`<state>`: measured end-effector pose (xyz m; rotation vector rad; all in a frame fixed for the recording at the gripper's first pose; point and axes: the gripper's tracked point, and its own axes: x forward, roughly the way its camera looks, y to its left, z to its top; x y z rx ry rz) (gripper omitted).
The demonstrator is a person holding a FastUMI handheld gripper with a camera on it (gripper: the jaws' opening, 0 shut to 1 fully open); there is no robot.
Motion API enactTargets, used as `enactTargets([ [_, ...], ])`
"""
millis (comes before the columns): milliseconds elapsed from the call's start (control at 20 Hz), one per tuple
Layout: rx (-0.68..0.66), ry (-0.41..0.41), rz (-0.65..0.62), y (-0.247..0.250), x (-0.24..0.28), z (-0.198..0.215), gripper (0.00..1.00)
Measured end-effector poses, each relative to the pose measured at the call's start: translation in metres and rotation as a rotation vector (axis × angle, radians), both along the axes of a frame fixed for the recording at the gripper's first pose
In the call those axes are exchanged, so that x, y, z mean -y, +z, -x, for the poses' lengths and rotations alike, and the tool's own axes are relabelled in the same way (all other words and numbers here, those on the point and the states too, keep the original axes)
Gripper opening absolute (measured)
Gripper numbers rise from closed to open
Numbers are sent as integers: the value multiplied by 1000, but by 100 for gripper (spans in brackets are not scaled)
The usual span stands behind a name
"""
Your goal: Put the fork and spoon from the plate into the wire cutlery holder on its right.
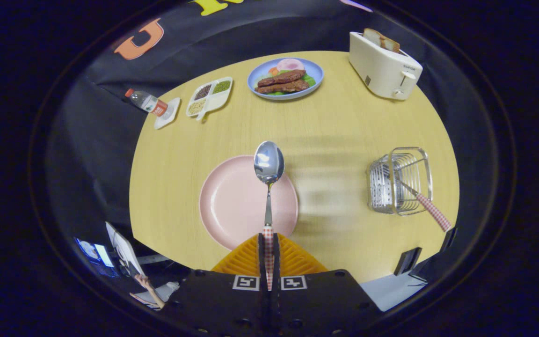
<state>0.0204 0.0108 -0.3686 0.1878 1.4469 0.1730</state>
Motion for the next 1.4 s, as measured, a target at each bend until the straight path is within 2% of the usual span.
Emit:
enactTargets([
  [350,17,45,-6,45,71,-9,2],
  [750,-19,78,25,54,140,-7,2],
  [1100,-146,153,88,37,188,13,2],
  [1400,-285,208,121,20,203,15,2],
])
